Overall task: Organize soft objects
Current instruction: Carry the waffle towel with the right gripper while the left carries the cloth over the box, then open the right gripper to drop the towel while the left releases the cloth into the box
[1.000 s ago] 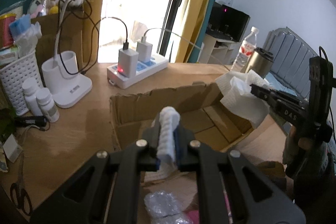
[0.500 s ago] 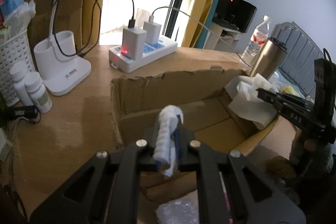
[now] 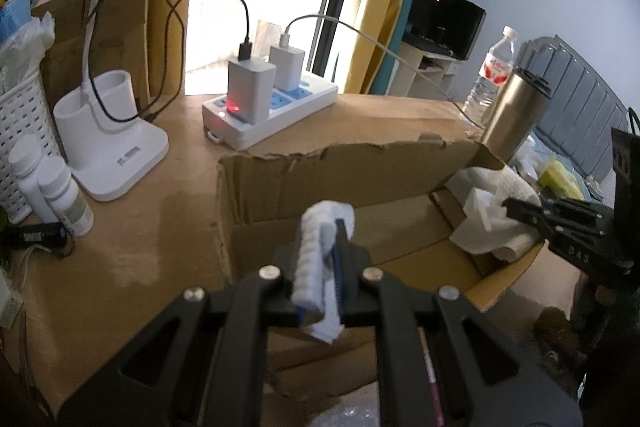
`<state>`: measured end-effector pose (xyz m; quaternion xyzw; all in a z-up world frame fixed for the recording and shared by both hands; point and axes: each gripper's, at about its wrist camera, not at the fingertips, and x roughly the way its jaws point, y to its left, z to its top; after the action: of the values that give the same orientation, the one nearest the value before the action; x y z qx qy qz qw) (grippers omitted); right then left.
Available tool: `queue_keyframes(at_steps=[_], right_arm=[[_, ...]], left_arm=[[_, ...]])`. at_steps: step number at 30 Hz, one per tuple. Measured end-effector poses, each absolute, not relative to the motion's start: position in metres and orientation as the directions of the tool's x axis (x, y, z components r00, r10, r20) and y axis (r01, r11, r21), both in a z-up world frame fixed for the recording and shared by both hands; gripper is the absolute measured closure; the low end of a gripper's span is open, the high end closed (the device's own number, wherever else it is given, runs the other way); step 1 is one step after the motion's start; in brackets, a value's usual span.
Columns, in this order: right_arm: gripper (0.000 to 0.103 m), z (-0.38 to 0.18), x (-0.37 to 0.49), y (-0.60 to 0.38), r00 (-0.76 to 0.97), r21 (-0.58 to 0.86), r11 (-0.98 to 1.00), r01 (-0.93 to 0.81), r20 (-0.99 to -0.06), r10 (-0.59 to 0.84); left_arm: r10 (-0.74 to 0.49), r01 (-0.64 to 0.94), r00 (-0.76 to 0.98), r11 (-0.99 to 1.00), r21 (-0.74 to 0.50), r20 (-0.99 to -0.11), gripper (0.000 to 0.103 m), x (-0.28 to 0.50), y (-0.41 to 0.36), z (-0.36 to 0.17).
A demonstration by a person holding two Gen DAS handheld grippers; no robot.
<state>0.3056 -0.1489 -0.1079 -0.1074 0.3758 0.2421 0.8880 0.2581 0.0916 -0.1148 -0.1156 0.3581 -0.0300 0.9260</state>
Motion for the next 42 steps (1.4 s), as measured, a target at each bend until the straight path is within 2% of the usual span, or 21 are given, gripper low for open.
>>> queue_keyframes(at_steps=[4, 6, 10, 11, 12, 14, 25, 38, 42], right_arm=[[0.094, -0.107, 0.302, -0.151, 0.594, -0.005, 0.856, -0.517, -0.722, 0.355], [0.091, -0.106, 0.301, -0.150, 0.592, 0.000, 0.856, -0.517, -0.722, 0.357], [0.075, -0.100, 0.299, -0.148, 0.598, 0.000, 0.851, -0.525, -0.711, 0.369], [0.073, -0.097, 0.297, -0.147, 0.601, -0.002, 0.848, -0.530, -0.707, 0.374], [0.070, -0.095, 0.296, -0.147, 0.603, -0.003, 0.846, -0.533, -0.703, 0.377], [0.067, -0.090, 0.292, -0.146, 0.610, -0.006, 0.843, -0.538, -0.692, 0.385], [0.056, -0.064, 0.267, -0.156, 0.668, -0.024, 0.849, -0.528, -0.629, 0.398], [0.055, -0.051, 0.243, -0.164, 0.696, -0.037, 0.857, -0.514, -0.602, 0.392], [0.047, -0.048, 0.234, -0.167, 0.704, -0.036, 0.859, -0.510, -0.591, 0.393]], left_arm=[[-0.135, -0.032, 0.738, 0.972, -0.234, -0.661, 0.089, 0.257, 0.091, -0.111], [-0.126, -0.038, 0.742, 0.973, -0.229, -0.658, 0.080, 0.253, 0.091, -0.107], [-0.112, -0.038, 0.754, 0.976, -0.214, -0.648, 0.073, 0.244, 0.089, -0.098], [-0.113, -0.035, 0.756, 0.976, -0.213, -0.645, 0.064, 0.242, 0.089, -0.096], [-0.116, -0.032, 0.759, 0.976, -0.215, -0.640, 0.048, 0.240, 0.088, -0.095], [-0.123, -0.029, 0.773, 0.973, -0.229, -0.623, 0.038, 0.233, 0.089, -0.090], [-0.138, -0.004, 0.803, 0.972, -0.236, -0.580, 0.033, 0.207, 0.080, -0.071], [-0.153, 0.021, 0.828, 0.970, -0.244, -0.539, 0.029, 0.181, 0.072, -0.056], [-0.155, 0.025, 0.833, 0.970, -0.243, -0.531, 0.029, 0.170, 0.069, -0.053]])
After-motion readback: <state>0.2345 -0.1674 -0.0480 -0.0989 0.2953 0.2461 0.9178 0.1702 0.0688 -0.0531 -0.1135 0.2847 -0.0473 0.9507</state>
